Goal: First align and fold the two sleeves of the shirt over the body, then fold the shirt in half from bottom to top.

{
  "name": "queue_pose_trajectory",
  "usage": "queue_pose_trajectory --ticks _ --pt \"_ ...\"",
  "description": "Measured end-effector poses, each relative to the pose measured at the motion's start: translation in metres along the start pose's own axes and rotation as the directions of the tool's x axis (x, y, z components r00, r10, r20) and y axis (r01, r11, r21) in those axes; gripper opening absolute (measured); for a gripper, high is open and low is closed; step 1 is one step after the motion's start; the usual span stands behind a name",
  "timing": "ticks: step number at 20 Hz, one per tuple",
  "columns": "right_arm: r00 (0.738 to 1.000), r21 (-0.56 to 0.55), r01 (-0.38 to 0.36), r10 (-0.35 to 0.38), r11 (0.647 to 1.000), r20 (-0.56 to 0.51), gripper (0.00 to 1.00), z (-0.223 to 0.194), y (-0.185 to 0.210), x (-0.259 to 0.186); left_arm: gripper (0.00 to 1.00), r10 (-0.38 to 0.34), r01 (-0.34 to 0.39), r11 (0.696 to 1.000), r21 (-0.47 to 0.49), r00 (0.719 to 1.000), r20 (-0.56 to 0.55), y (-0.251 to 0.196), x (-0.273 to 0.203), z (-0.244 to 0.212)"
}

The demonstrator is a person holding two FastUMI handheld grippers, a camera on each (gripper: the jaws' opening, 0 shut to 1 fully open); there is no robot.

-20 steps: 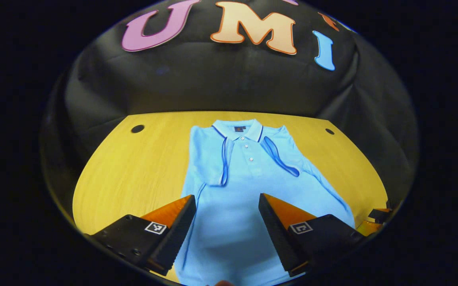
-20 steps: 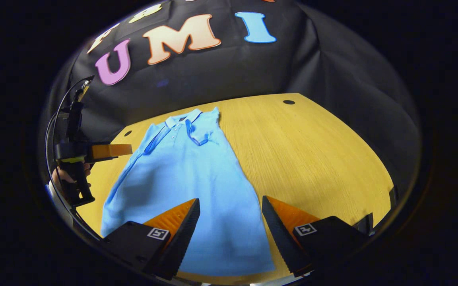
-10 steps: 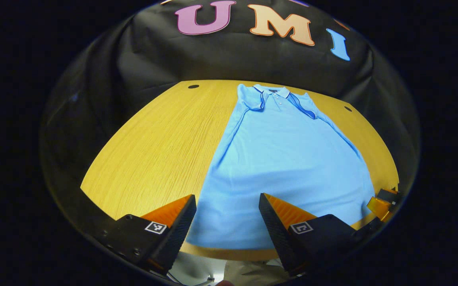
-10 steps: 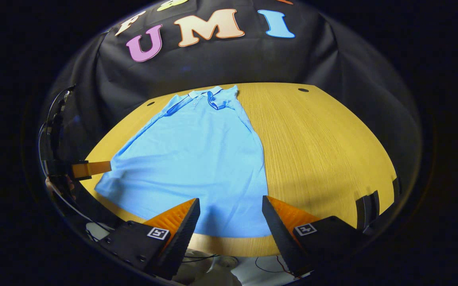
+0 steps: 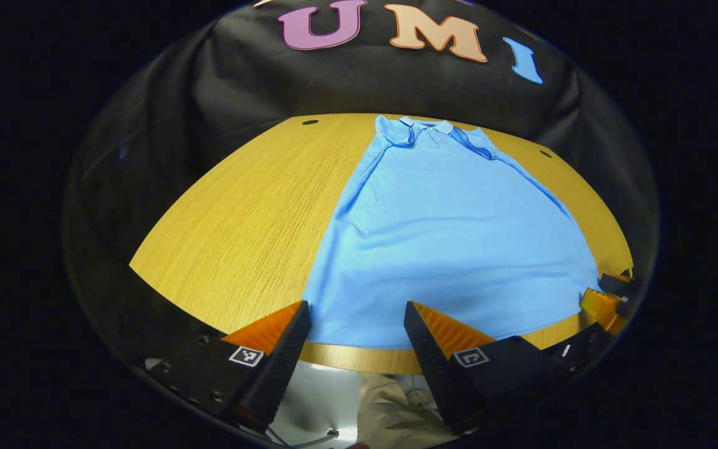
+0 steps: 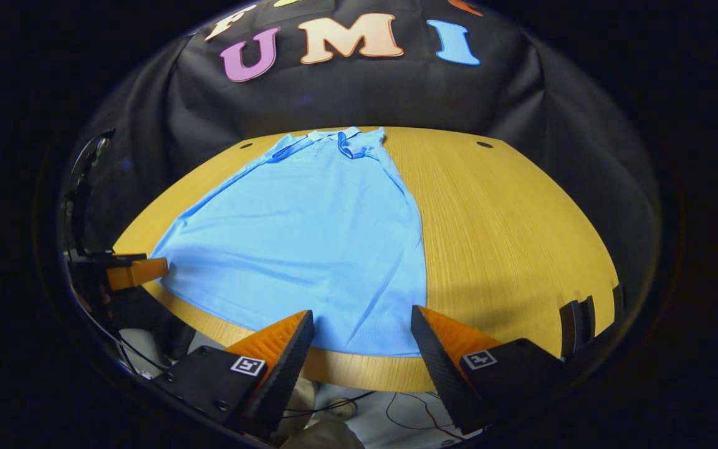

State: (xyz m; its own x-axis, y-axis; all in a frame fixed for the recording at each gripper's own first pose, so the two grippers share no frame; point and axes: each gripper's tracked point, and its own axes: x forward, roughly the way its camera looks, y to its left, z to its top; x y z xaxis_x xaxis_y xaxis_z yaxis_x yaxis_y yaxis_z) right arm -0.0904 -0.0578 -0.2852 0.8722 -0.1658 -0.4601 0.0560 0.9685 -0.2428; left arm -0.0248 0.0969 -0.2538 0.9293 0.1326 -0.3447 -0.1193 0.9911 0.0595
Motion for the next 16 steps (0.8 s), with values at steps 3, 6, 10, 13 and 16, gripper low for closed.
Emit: queue_pose_trajectory --ticks 3,6,10,13,16 --pt "1.0 0.014 -0.026 0.026 1.0 -0.004 0.89 -0.003 0.007 0.002 0.86 -0.02 0.02 1.0 0.017 1.0 0.009 -0.007 0.001 0.001" --pt "0.998 0.041 -0.057 0.058 0.997 -0.008 0.49 -0.003 0.012 0.0 0.6 -0.062 0.061 0.997 0.042 0.998 0.019 -0.022 0.002 0.002" --pt "0.996 0.087 -0.089 0.091 0.992 -0.02 0.1 -0.001 0.016 0.0 0.0 -0.062 0.06 0.997 0.049 0.997 0.035 -0.027 0.002 0.003" --pt "0.997 0.094 -0.079 0.08 0.992 -0.009 0.04 0.006 0.011 -0.002 0.0 -0.057 0.056 0.998 0.008 0.998 0.036 -0.024 0.001 0.006" --pt "0.998 0.116 -0.069 0.067 0.991 0.019 0.04 0.024 0.007 -0.003 0.0 -0.063 0.065 0.997 -0.036 0.997 0.051 -0.021 -0.001 0.028"
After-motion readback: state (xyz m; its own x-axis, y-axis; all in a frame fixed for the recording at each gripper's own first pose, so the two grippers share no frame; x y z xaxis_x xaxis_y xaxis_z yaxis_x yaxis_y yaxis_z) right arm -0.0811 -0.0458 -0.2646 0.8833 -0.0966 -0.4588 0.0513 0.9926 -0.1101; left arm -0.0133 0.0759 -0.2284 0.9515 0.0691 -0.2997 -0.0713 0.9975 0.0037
